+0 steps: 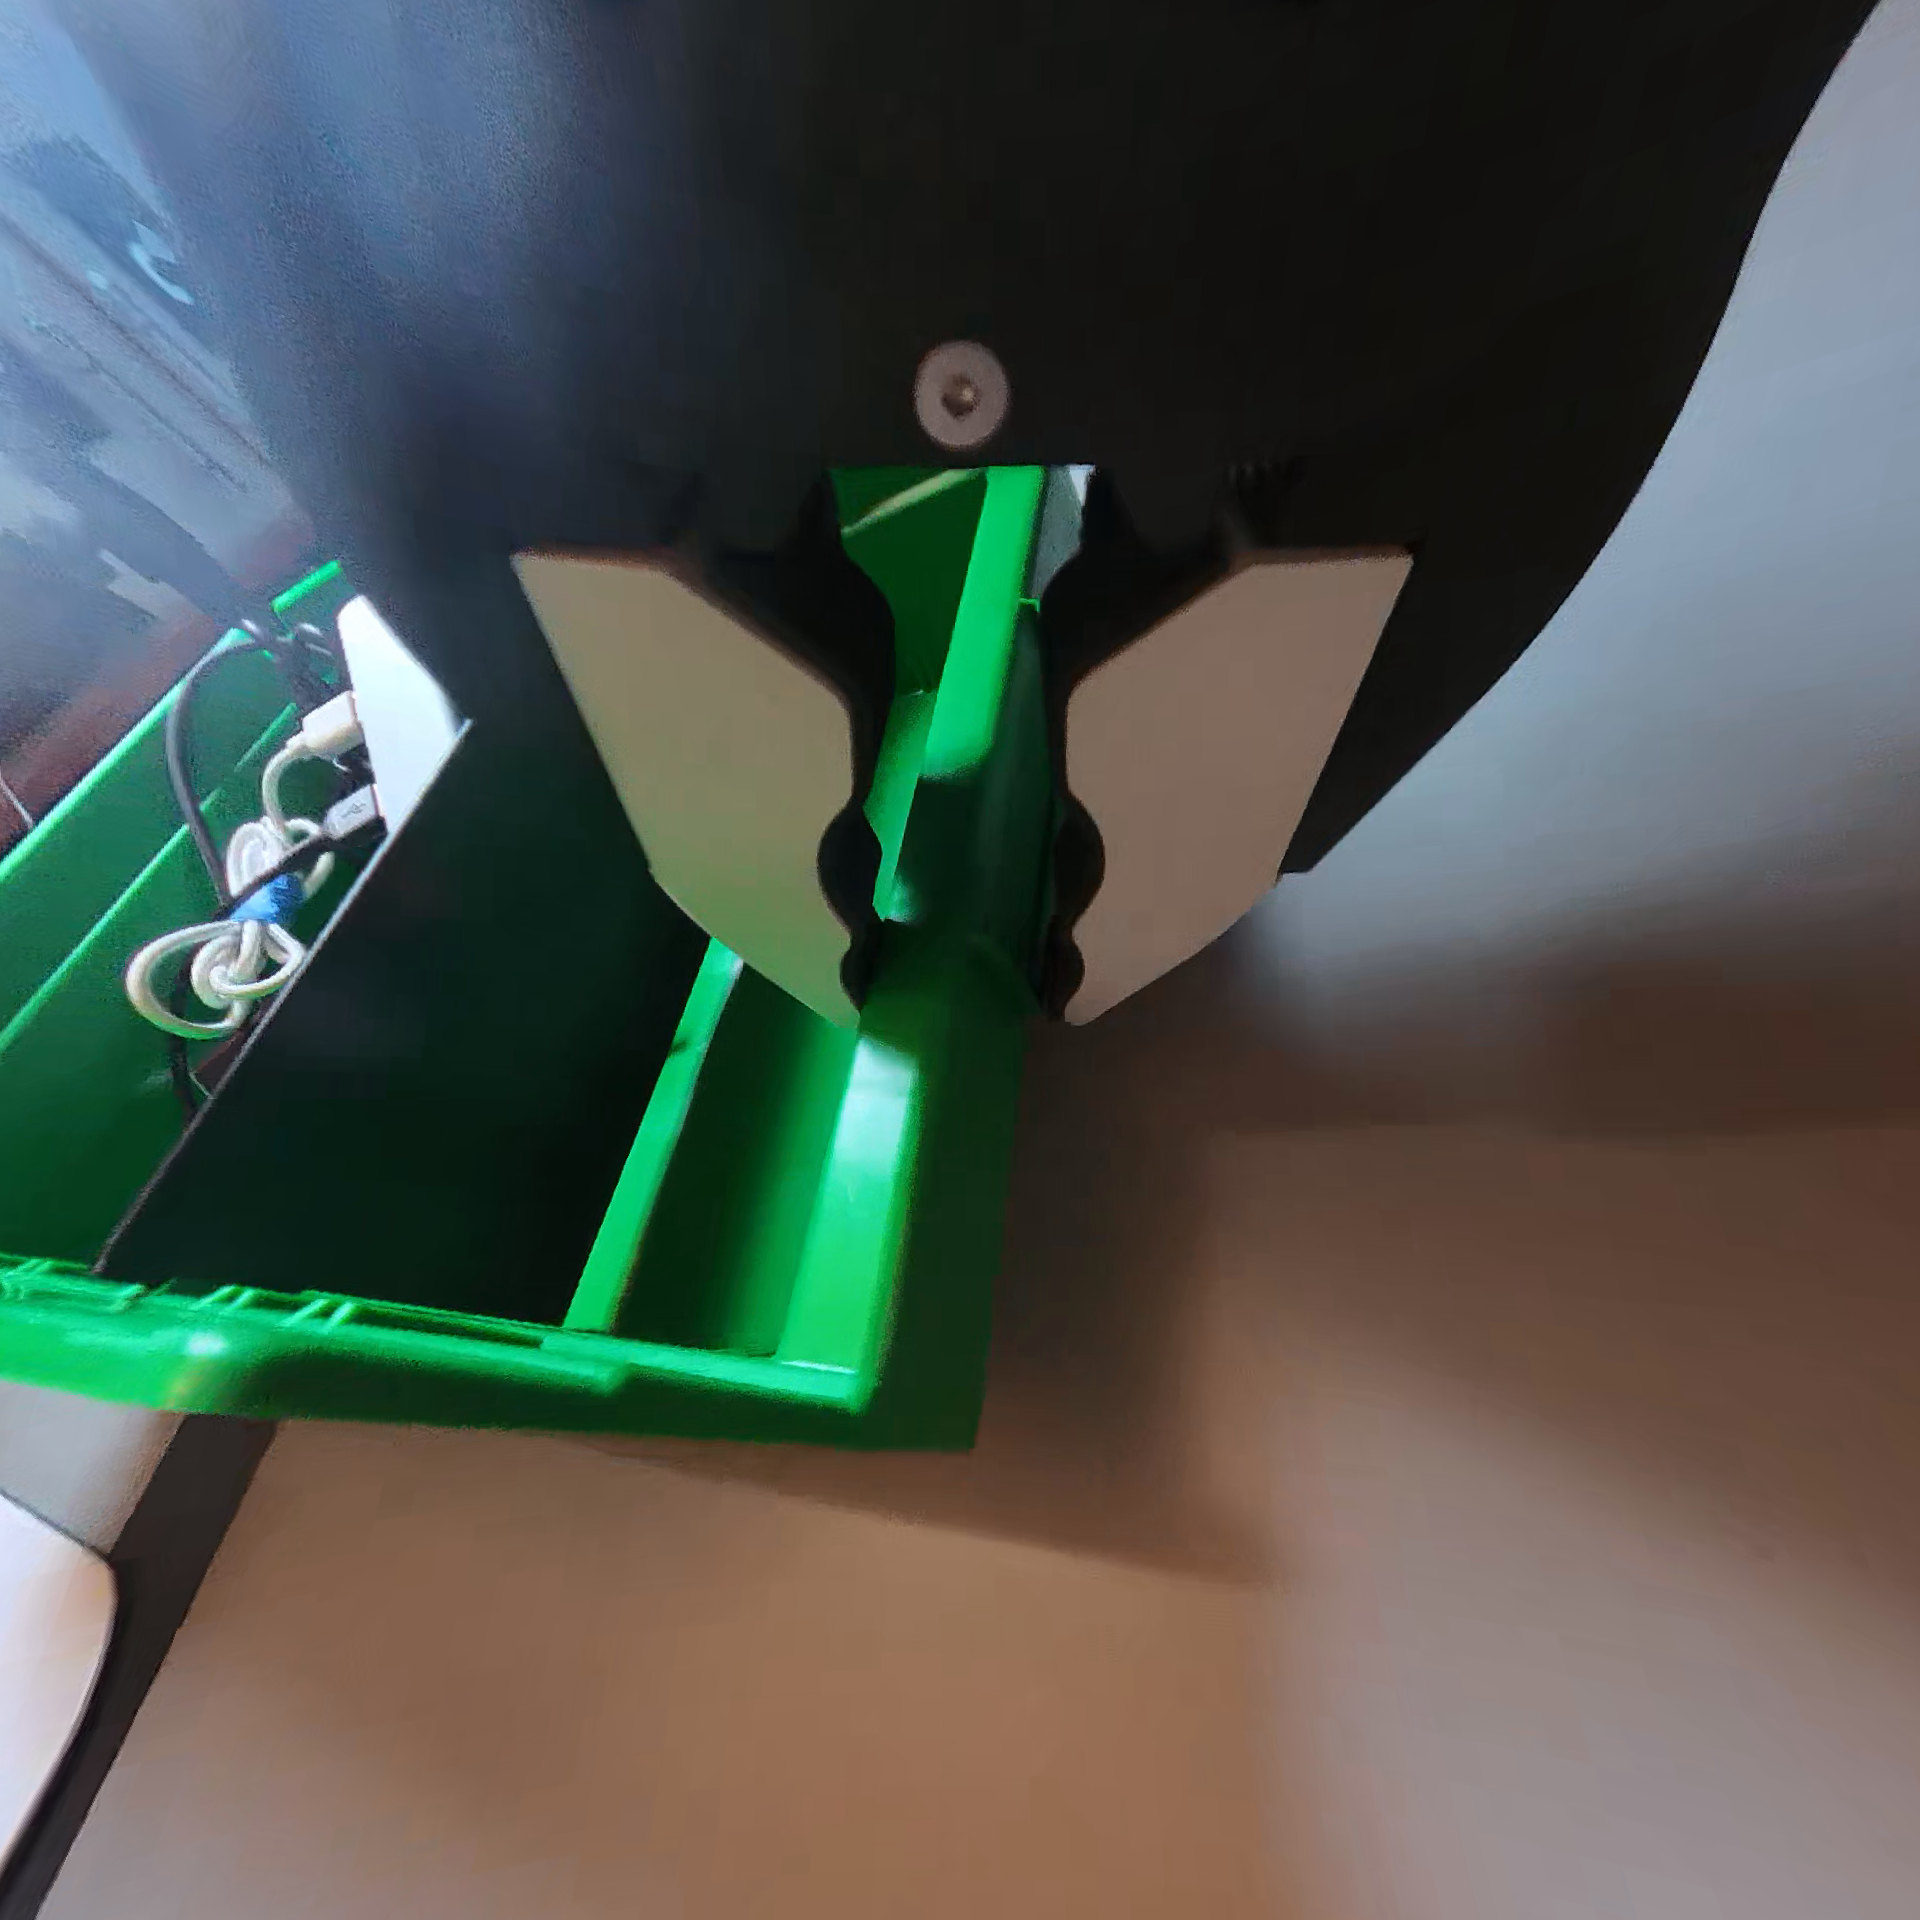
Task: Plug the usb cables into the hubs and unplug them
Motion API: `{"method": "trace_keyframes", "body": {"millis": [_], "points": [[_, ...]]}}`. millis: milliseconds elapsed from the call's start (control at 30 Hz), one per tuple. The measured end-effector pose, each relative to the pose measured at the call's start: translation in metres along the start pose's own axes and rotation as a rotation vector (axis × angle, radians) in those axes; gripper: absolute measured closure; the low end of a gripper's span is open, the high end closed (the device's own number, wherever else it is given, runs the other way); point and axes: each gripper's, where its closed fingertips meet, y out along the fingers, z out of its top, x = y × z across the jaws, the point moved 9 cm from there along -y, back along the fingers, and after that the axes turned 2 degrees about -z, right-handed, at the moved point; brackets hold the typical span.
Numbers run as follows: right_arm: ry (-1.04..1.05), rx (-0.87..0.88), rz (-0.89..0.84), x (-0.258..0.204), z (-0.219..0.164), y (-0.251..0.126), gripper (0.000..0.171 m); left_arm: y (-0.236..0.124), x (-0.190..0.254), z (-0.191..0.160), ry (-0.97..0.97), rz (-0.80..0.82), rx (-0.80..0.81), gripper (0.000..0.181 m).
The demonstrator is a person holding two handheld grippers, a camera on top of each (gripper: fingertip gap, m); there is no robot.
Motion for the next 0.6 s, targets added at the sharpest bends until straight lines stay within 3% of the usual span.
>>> {"method": "trace_keyframes", "body": {"millis": [33, 67, 233, 400, 500, 600], "points": [[-0.007, 0.013, -0.011, -0.009, 0.000, -0.004, 0.142, 0.001, 0.000, 0.001, 0.028, 0.002, 0.013, 0.143], [-0.010, 0.030, -0.023, -0.018, 0.001, -0.009, 0.142, 0.001, 0.000, 0.001, 0.058, 0.026, 0.016, 0.150], [0.027, 0.125, -0.143, -0.067, 0.014, -0.039, 0.140, 0.004, 0.011, 0.010, 0.157, 0.033, 0.054, 0.151], [0.560, 0.512, -0.145, -0.100, 0.020, -0.096, 0.139, 0.009, 0.043, 0.040, 0.335, -0.016, 0.125, 0.151], [0.900, 0.648, -0.264, -0.114, -0.015, -0.121, 0.139, 0.014, 0.060, 0.065, 0.463, -0.034, 0.196, 0.150], [1.149, 0.629, -0.401, -0.132, -0.063, -0.126, 0.137, 0.018, 0.062, 0.088, 0.499, 0.011, 0.241, 0.142]]}}
